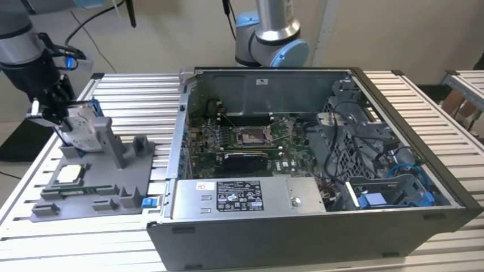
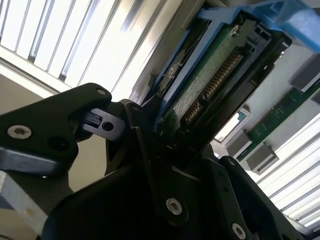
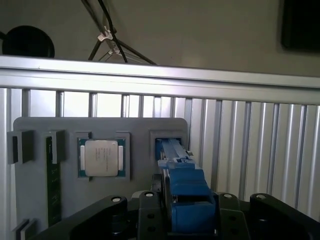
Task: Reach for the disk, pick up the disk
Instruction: 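Pick up the disk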
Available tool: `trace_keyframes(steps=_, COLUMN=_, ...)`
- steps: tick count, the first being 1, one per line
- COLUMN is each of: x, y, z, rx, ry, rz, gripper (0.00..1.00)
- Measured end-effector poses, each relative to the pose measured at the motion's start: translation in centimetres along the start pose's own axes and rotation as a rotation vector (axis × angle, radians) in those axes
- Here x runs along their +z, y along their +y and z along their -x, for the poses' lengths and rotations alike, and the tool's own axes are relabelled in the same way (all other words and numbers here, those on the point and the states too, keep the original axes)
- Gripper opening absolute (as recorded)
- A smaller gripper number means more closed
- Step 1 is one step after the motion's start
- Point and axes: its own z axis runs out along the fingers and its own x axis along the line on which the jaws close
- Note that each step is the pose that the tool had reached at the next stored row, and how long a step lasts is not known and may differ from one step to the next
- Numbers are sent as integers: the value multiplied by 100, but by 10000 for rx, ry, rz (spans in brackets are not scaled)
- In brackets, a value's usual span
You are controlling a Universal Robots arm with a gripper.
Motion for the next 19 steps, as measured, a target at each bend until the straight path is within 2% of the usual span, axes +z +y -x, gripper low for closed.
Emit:
trace_keyframes(steps=8, x=-60, y=1, z=5, rx=0, ry=0, rz=-2, gripper=0)
trace_keyframes(steps=19, x=-188, y=3, z=17, rx=0, ry=1, rz=-1, gripper=0)
